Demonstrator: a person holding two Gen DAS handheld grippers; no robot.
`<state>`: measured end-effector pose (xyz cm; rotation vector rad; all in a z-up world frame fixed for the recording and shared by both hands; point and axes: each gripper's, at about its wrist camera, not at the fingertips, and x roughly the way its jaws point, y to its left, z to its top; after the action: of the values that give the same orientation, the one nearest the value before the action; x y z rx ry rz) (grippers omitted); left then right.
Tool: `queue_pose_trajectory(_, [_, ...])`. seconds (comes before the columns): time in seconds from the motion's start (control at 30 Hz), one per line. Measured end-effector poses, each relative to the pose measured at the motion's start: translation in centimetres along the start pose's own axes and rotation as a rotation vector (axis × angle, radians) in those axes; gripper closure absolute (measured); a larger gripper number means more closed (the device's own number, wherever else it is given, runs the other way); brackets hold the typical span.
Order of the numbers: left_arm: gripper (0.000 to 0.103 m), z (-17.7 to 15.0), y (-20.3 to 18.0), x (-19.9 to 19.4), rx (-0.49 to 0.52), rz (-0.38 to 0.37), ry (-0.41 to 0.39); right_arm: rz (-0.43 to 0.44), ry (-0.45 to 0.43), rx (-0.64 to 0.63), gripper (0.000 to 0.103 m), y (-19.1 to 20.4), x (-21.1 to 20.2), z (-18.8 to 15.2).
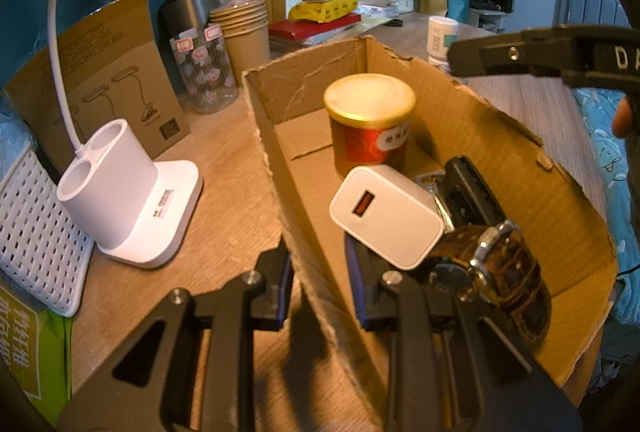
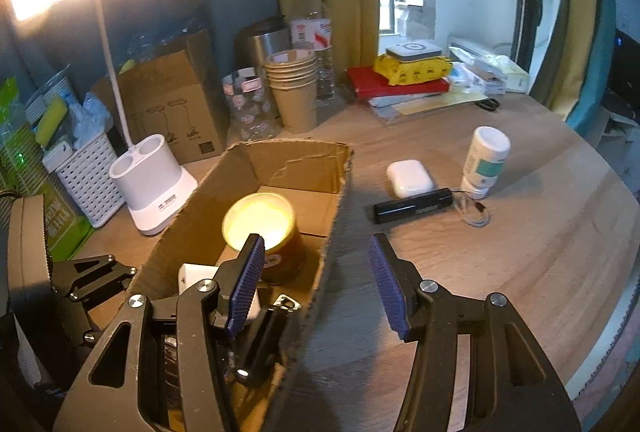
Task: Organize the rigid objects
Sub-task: 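Open the right gripper, releasing the can upright, and withdraw it, then move the right gripper to the white-teal pill bottle and grasp it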
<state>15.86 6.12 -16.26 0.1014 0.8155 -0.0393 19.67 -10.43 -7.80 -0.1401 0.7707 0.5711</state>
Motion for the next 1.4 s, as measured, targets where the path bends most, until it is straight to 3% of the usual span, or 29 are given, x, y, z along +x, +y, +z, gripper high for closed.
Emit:
queue_pose_trajectory(0.93, [0.077,0.0,0.0,0.0,0.0,0.0,0.0,-0.154,-0.01,0.044,0.043,-4.9,1.2,0.2])
queue_pose_trajectory(1.4, [0.077,0.0,0.0,0.1,-0.001,-0.001,0.001,-0.175,0.001,0.044,0.039,-6.1,3.1,1.0])
